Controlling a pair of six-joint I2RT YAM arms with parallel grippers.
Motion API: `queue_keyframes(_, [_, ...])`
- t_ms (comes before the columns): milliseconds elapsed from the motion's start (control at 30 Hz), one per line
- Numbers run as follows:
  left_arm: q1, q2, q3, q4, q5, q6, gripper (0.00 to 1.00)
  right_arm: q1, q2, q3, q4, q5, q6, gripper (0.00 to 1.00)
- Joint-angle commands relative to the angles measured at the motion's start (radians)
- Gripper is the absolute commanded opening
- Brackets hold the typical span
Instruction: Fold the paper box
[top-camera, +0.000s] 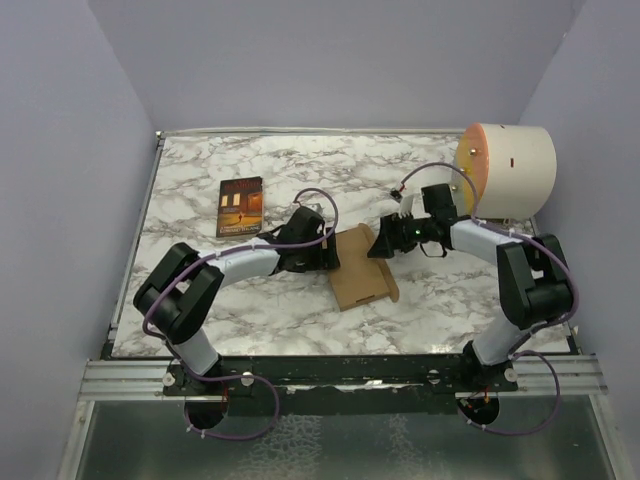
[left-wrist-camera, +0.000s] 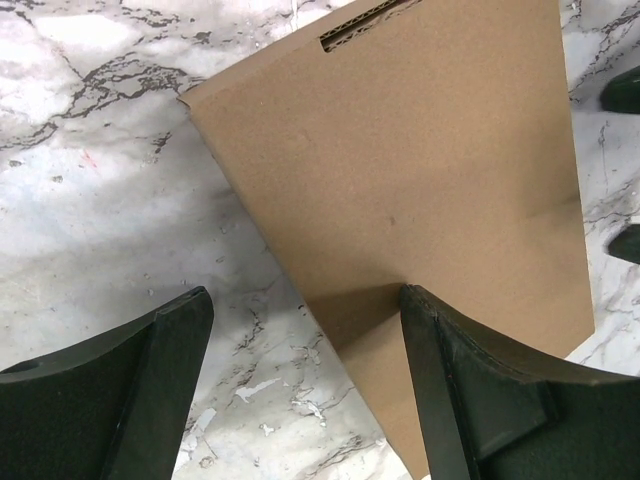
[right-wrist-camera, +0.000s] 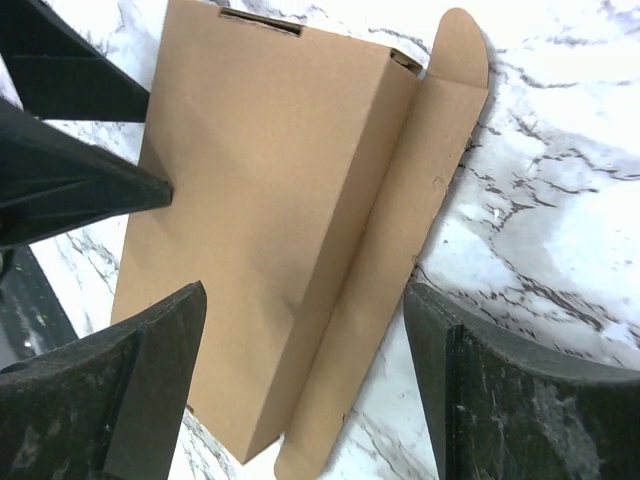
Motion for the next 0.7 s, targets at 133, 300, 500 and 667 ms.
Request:
queue_keyframes(133, [0.011, 0.074, 0.055, -0.111, -0.060, 0.102, 0.78, -0.006, -0.230, -0.097, 0.040, 0.055, -0.216, 0.60])
queue_keyframes(300, [0.021, 0.089, 0.089, -0.121, -0.056, 0.141, 0.78, -0.006, -0.214, -0.098, -0.014, 0.074, -0.265, 0.19])
queue_keyframes(500, [0.033, 0.125, 0.129, -0.135, -0.050, 0.194, 0.78, -0.006, -0.141, -0.095, -0.025, 0.088, -0.236, 0.06])
queue_keyframes(667, [0.042, 0.157, 0.170, -0.142, -0.050, 0.240, 0.78, -0.002, -0.097, -0.077, -0.044, 0.069, -0.234, 0.04])
